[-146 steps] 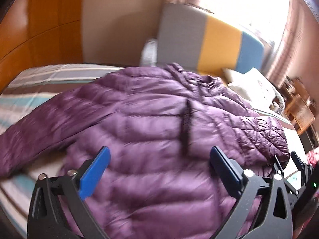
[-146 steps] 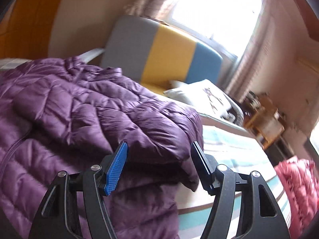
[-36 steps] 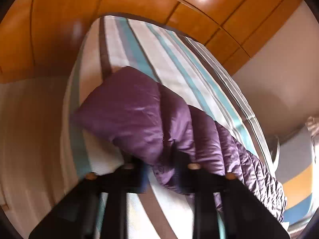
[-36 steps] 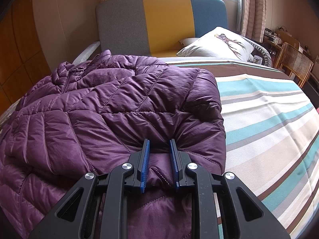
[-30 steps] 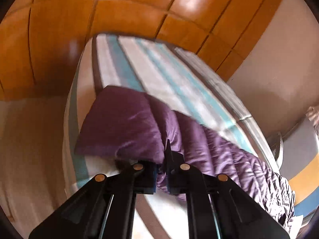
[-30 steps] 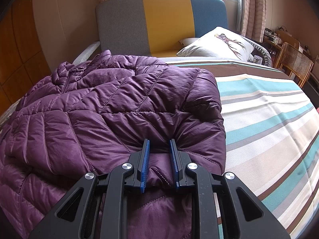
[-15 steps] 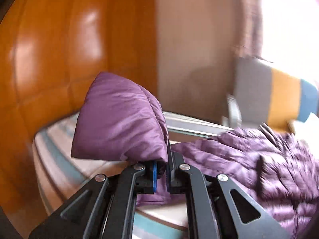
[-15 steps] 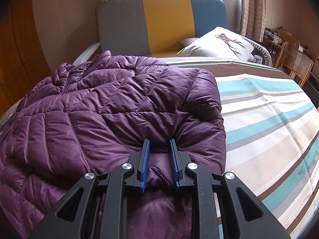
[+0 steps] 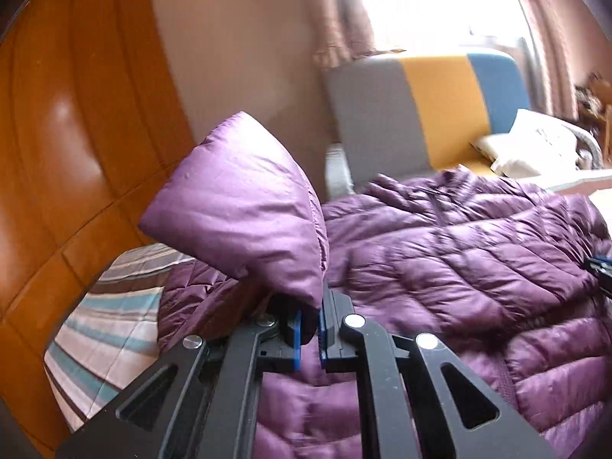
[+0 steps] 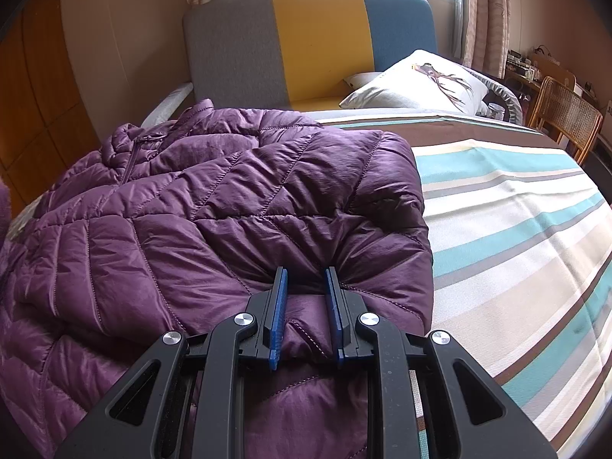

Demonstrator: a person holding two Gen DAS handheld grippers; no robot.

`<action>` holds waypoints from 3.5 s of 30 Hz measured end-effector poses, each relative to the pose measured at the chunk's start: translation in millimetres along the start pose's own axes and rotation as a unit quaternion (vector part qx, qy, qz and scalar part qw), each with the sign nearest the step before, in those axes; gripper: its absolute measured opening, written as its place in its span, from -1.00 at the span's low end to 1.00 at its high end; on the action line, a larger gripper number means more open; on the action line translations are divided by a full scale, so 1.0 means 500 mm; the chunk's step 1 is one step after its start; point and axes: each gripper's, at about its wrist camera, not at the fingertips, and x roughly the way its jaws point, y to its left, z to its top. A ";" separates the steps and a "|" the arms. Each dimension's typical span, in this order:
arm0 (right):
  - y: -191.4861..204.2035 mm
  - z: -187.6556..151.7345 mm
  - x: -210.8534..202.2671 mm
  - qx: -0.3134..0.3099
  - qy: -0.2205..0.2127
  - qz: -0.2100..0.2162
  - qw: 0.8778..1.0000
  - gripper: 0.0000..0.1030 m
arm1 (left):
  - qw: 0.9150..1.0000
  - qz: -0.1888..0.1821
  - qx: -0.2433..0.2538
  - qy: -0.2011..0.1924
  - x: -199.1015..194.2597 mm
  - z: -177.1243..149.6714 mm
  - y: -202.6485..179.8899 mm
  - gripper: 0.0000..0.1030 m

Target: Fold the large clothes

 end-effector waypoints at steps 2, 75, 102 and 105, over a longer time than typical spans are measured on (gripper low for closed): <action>0.001 0.001 0.001 -0.001 0.000 -0.001 1.000 -0.61 | 1.000 -0.008 0.006 0.002 -0.007 0.003 -0.025 -0.90; 0.227 0.087 -0.042 -0.088 -0.022 0.115 0.989 -0.61 | 0.990 -0.076 -0.088 0.083 0.149 -0.005 0.098 0.64; 0.232 0.068 0.057 -0.119 -0.006 0.037 0.992 -0.61 | 0.984 -0.072 -0.076 0.144 0.179 -0.049 0.127 0.80; 0.222 0.065 0.012 -0.112 -0.011 0.064 0.992 -0.61 | 0.984 -0.077 -0.071 0.141 0.176 -0.039 0.129 0.80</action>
